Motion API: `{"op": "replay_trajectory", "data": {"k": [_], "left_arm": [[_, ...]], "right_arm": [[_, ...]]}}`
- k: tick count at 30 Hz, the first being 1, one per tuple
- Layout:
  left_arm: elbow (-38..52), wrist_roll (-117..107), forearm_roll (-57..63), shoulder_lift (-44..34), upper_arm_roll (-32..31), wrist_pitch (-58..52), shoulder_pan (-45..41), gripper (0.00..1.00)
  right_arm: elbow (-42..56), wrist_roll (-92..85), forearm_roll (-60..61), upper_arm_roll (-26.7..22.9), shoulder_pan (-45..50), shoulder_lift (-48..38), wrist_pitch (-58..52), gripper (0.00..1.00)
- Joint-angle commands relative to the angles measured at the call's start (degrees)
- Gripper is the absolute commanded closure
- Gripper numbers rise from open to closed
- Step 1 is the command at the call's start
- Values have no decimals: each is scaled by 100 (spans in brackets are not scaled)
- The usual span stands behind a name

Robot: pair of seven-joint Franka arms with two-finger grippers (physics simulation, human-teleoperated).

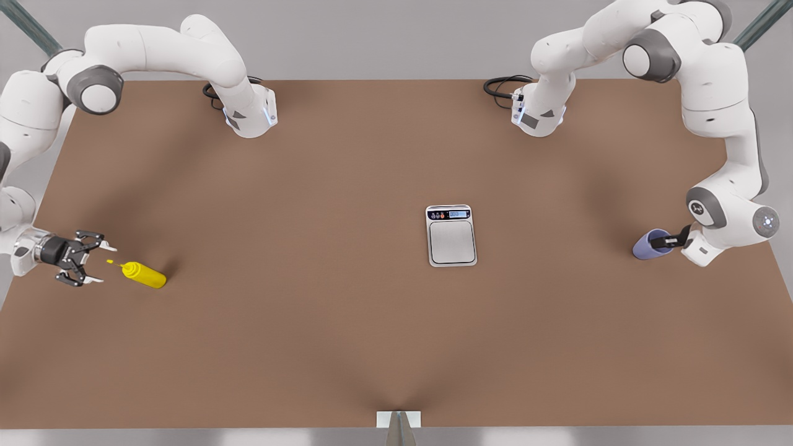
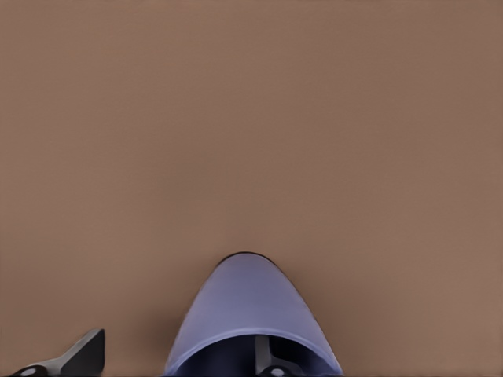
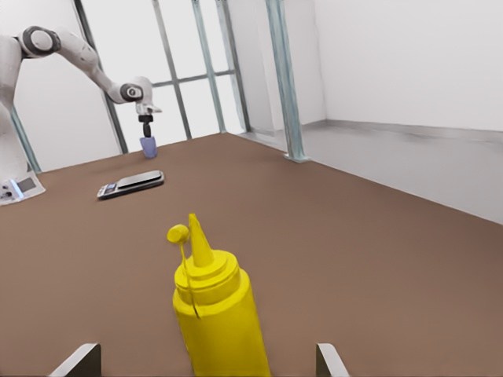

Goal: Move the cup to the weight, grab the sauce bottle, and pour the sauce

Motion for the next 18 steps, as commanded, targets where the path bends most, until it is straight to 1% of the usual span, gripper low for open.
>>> {"op": "replay_trajectory", "data": {"k": [1,3,5,7,10,15,16,18], "left_arm": [[2,0,-5,4,0,0,0,53],[11,0,-5,39,0,0,0,58],[37,-9,-5,74,0,79,0,68],[46,-9,-5,74,0,79,0,75],[55,-9,-5,74,0,79,0,79],[134,-44,-5,56,0,62,-26,79],[142,-53,-5,48,0,70,-35,79],[142,-62,-23,39,0,70,-70,79]], "right_arm": [[-9,-6,1,1,9,12,4,0],[-26,-41,88,1,132,38,4,0],[-17,-94,89,-8,185,109,22,0],[-26,-129,89,-17,211,144,22,0],[-61,-120,53,-17,281,188,22,0],[-79,-129,18,-35,422,249,74,0],[-79,-129,27,-245,545,249,101,0],[-79,-111,62,-254,563,249,101,0]]}}
